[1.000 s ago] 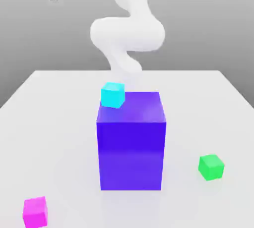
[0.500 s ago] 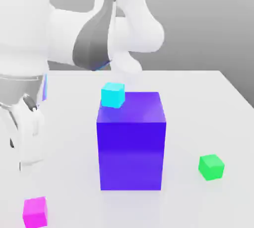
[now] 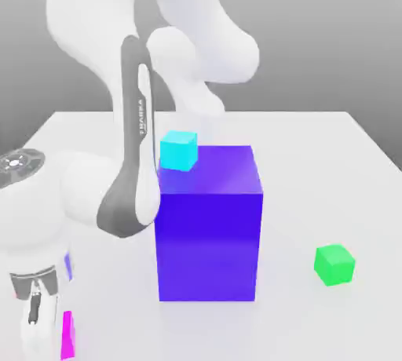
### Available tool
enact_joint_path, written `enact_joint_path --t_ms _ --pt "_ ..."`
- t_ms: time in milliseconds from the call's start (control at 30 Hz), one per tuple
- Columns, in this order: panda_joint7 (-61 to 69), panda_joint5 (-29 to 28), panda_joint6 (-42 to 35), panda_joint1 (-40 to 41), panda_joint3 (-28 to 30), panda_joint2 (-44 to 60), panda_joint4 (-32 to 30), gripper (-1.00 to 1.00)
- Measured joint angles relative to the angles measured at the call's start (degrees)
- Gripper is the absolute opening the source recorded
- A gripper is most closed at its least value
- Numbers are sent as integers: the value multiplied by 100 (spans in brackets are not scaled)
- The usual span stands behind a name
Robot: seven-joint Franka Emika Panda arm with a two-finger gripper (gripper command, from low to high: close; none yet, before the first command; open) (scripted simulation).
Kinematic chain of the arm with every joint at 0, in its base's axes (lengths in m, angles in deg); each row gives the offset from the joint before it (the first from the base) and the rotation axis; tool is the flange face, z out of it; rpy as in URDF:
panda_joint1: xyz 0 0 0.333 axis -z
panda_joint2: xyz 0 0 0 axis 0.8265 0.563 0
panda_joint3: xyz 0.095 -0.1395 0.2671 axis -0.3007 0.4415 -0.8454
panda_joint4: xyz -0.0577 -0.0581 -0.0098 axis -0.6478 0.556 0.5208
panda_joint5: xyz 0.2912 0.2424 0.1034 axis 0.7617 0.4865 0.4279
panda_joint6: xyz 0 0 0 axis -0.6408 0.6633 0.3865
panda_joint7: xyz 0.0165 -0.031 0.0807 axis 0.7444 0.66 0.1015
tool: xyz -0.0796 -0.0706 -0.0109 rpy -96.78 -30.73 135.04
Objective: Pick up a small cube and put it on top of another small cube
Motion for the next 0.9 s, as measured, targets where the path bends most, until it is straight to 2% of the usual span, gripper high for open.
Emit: enact_joint_path --t_ms 67,233,567,700,767,867,900 --pt "-2 2 -18 3 -1 -20 -4 -100" --pt "98 2 -643 -43 -99 -795 -83 -100" --pt "-312 452 -745 -1301 -1561 -1676 -363 -100" --pt "-981 636 -784 -1937 -2163 -2211 -856 -100" --pt "-1616 701 -814 -2665 -2528 -2572 -1265 -100" --pt "-2634 652 -816 -3666 -2747 -3010 -1905 -100" --pt "-2984 587 -810 -3650 -2774 -3128 -2115 -100"
